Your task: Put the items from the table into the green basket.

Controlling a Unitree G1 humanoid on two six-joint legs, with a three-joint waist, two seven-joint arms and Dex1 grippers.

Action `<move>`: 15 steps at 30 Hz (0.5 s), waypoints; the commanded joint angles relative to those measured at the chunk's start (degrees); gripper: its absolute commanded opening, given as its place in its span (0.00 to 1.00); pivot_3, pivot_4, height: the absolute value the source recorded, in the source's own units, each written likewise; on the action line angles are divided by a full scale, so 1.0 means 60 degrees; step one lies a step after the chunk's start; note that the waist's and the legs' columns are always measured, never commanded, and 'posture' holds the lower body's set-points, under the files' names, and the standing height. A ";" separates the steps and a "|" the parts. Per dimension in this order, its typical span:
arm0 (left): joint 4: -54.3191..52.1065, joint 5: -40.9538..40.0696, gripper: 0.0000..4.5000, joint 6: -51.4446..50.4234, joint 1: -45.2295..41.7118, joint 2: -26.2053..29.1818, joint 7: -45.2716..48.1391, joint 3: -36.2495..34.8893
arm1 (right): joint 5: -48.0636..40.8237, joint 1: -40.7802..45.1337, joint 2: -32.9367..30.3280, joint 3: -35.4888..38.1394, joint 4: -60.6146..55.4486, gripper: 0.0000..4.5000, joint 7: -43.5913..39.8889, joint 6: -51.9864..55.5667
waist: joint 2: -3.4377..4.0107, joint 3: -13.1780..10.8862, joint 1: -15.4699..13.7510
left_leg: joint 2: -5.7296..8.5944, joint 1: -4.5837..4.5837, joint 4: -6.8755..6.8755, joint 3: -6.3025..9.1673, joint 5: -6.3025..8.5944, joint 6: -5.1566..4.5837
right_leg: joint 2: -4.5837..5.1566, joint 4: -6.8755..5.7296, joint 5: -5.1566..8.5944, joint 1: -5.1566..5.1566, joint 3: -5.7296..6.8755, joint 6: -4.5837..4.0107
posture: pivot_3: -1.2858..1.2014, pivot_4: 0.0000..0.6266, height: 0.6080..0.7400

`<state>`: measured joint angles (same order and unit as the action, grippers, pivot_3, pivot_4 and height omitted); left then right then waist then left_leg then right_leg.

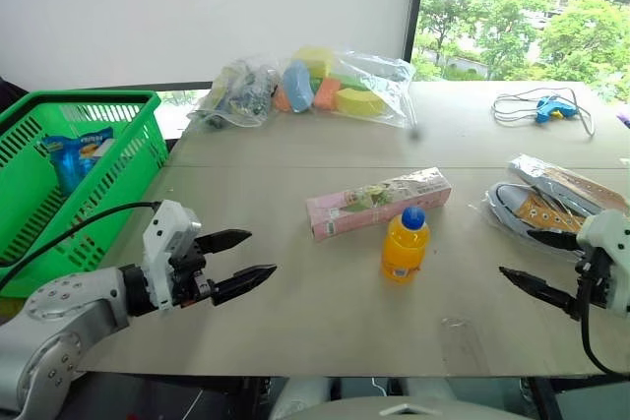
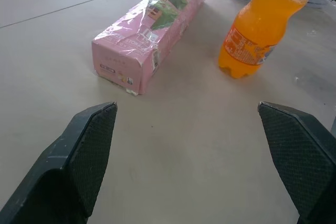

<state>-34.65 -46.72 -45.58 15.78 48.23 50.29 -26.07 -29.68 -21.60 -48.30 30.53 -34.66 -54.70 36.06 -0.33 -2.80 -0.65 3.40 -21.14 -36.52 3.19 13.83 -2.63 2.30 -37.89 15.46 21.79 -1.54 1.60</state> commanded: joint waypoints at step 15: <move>0.0204 0.0973 0.99 -0.0921 -0.4538 -0.0379 -0.2330 0.3515 | -0.0639 0.1199 -0.0105 -0.0228 -0.0155 0.99 0.1154 0.0164 | -0.0007 0.0001 -0.0006 | -0.0022 -0.0026 -0.0017 0.0023 0.0021 -0.0008 | -0.0015 0.0007 -0.0036 0.0000 0.0061 -0.0009 | 0.49 0.00 1.00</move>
<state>-32.90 -40.07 -51.20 -9.77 46.52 36.28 -4.32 -37.59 -14.75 -47.19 29.20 -37.08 -50.49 38.06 -0.37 -2.79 -0.69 3.26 -21.31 -36.65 3.32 13.95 -2.68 2.21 -37.85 15.25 21.79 -1.17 1.54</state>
